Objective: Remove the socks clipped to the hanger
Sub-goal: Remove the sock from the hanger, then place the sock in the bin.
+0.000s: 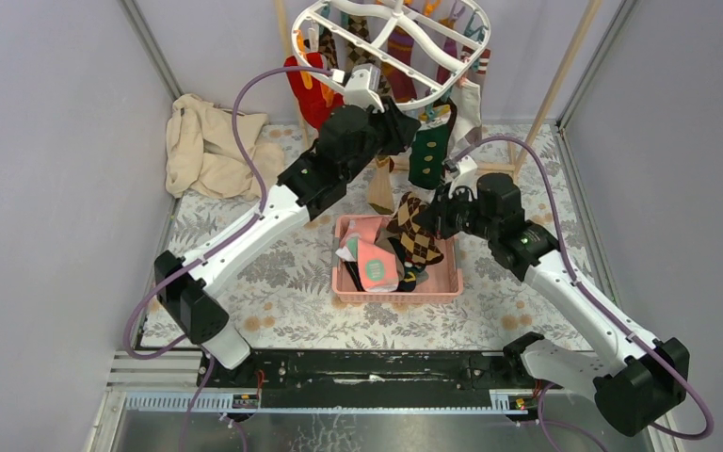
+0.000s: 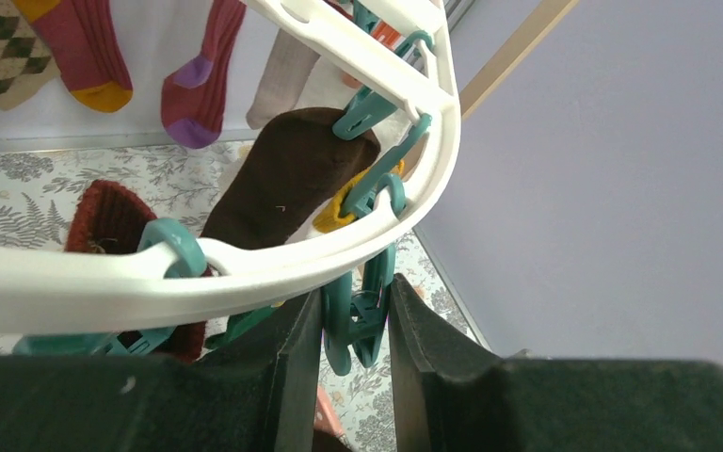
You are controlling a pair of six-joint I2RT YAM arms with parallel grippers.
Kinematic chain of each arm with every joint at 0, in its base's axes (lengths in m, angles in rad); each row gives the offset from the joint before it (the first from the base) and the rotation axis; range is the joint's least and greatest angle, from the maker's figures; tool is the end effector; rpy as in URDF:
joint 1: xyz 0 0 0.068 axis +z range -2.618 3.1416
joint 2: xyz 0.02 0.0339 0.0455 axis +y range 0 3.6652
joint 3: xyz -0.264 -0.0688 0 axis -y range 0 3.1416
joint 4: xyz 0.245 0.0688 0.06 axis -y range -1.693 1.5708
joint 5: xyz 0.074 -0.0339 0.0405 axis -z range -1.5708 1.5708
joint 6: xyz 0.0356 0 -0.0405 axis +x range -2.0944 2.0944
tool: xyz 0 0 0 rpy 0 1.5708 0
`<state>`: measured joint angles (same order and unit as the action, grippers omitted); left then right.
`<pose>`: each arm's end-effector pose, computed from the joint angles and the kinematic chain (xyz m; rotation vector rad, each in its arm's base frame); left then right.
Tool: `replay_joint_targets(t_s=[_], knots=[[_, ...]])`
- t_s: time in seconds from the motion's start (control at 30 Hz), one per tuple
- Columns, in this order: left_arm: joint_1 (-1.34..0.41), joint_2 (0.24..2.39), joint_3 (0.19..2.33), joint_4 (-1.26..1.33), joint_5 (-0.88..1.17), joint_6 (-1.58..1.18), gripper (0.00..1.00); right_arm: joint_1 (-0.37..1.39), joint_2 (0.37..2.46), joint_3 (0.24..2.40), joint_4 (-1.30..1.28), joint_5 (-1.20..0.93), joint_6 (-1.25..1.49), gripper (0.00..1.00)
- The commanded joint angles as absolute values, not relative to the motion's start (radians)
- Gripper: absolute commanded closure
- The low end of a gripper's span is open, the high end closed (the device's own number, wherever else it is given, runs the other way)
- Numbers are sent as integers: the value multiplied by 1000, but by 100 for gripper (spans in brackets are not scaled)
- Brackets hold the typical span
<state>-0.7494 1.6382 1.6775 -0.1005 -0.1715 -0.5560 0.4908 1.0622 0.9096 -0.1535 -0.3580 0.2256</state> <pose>0.2890 -0.2606 0.4398 0.0273 1.7016 -0.8531 0.2103 0.1265 0.3338 -0.5073 1.8738 0.8204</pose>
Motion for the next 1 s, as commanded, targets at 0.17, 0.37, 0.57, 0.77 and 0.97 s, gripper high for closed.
replay_joint_targets(t_s=[0.17, 0.37, 0.57, 0.77, 0.97], knots=[[-682, 1527, 1578, -48, -152, -552, 82, 506, 1109, 922, -173, -444, 222, 73], [-620, 1479, 1524, -52, -113, -558, 82, 506, 1141, 950, -204, -419, 208, 47], [-551, 1447, 1482, -58, -64, -563, 82, 506, 1144, 992, -225, -341, 185, 43], [-500, 1447, 1483, -80, -24, -554, 80, 506, 1154, 1019, -166, -193, 193, 43], [-472, 1459, 1491, -93, -5, -551, 78, 506, 1221, 1027, -31, -141, 202, 43]])
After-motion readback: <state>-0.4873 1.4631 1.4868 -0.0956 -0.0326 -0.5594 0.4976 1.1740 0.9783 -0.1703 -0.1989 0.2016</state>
